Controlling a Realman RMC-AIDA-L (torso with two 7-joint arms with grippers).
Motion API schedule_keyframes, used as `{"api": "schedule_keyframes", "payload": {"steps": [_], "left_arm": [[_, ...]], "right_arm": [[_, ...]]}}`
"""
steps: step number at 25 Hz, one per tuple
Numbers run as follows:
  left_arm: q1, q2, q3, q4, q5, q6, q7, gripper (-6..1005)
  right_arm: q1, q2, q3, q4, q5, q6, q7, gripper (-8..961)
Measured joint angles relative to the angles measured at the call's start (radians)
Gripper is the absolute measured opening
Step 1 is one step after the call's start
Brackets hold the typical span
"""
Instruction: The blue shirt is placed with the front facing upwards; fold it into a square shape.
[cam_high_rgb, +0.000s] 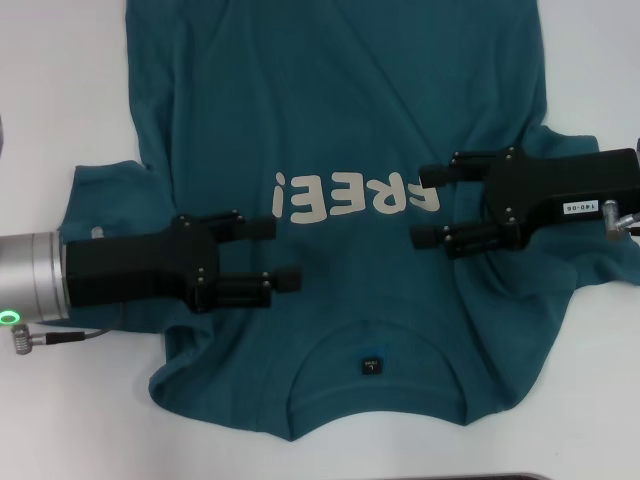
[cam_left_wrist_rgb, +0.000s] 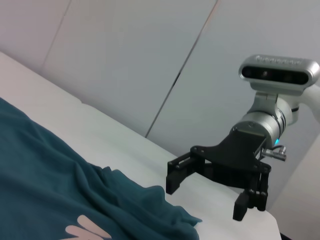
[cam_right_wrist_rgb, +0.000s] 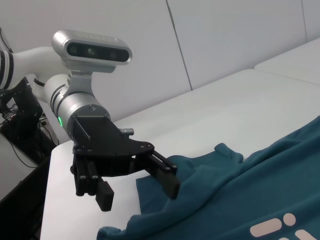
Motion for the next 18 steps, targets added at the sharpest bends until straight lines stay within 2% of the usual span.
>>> {"api": "schedule_keyframes", "payload": {"steps": [18], "left_arm": [[-0.001, 0.004, -0.011, -0.001, -0.002, 0.002, -0.025, 872]], "right_arm": [[0.006, 0.000, 0.008, 0.000, 0.004, -0.001, 0.001, 915]]}}
